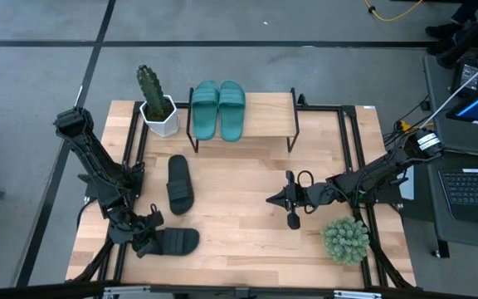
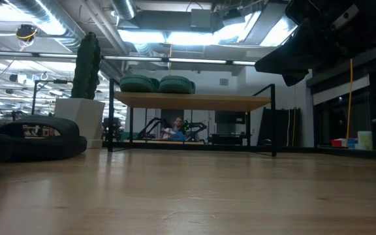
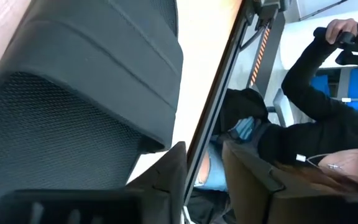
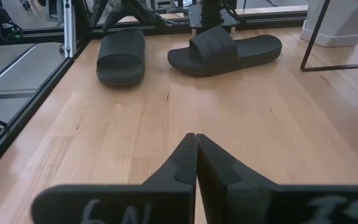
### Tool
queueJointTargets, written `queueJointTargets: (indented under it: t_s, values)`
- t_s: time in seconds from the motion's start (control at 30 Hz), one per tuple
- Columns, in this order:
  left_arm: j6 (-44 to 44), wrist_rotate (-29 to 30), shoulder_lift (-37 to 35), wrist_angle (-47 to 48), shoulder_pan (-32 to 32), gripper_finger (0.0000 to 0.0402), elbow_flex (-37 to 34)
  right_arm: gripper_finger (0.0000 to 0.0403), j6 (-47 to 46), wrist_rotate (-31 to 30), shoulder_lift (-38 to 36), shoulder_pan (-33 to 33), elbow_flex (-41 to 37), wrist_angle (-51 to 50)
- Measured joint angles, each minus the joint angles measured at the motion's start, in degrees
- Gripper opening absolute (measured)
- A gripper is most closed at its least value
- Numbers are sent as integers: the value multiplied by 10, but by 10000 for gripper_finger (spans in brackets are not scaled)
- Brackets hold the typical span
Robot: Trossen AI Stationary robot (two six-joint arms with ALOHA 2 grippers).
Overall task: Pick and place slides into the shelf
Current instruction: Put the black slipper on the shelf
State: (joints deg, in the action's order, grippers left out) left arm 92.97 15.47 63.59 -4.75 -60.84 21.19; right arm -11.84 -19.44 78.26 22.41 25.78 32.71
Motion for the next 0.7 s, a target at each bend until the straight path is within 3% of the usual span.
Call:
queueJointTargets:
  t_s: [0.27,0.53,0.7]
  values:
    - [-5,-34,0,1,-1,165,0,10,0,0,0,0,0,-3]
    - [-35,40,0,57,-5,170,0,10,-1,0,0,0,0,-5]
    - [-40,50,0,95,-5,170,0,10,-1,0,0,0,0,-5]
